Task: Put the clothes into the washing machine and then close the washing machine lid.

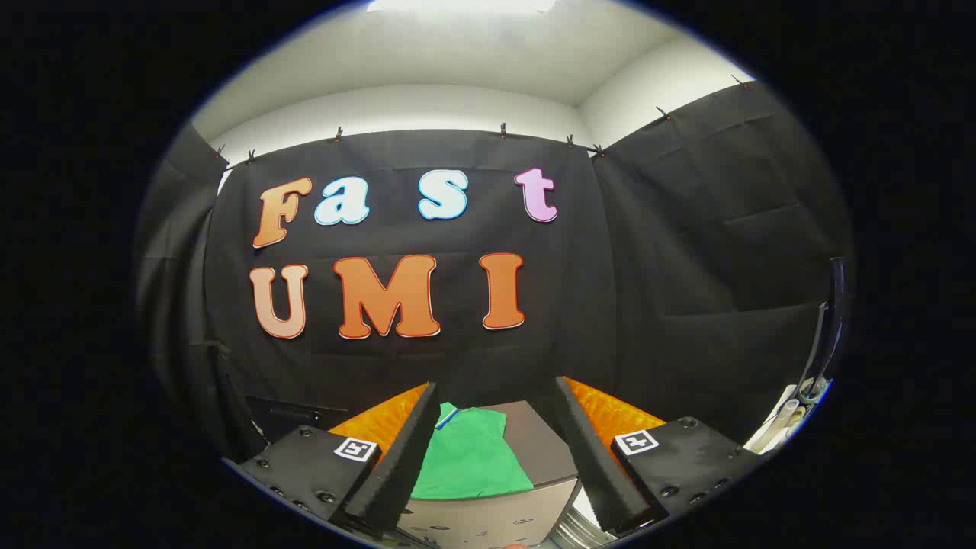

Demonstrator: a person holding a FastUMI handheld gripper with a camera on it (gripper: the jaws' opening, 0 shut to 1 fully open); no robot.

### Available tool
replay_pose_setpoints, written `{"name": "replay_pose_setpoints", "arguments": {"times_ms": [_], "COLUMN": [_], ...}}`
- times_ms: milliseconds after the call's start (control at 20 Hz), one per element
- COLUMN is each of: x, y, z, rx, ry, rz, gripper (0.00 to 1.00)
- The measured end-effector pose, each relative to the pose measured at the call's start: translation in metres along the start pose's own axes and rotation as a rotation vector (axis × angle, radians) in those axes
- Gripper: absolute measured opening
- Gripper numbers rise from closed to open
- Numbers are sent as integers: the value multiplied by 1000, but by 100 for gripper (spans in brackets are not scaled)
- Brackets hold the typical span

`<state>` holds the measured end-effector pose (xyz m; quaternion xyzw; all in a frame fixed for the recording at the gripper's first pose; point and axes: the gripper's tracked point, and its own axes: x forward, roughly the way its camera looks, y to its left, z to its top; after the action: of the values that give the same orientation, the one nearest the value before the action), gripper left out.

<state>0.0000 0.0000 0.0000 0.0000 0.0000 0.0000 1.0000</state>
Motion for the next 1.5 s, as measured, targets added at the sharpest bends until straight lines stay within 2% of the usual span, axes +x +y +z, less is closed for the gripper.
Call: {"name": "replay_pose_setpoints", "arguments": {"times_ms": [900,1100,1500], "x": [-3,-5,-3], "y": [13,1,16], "z": [7,15,19], "rx": [-26,-14,-9], "ry": [-7,-25,-16], "rz": [1,-49,-11], "gripper": [97,97,97]}}
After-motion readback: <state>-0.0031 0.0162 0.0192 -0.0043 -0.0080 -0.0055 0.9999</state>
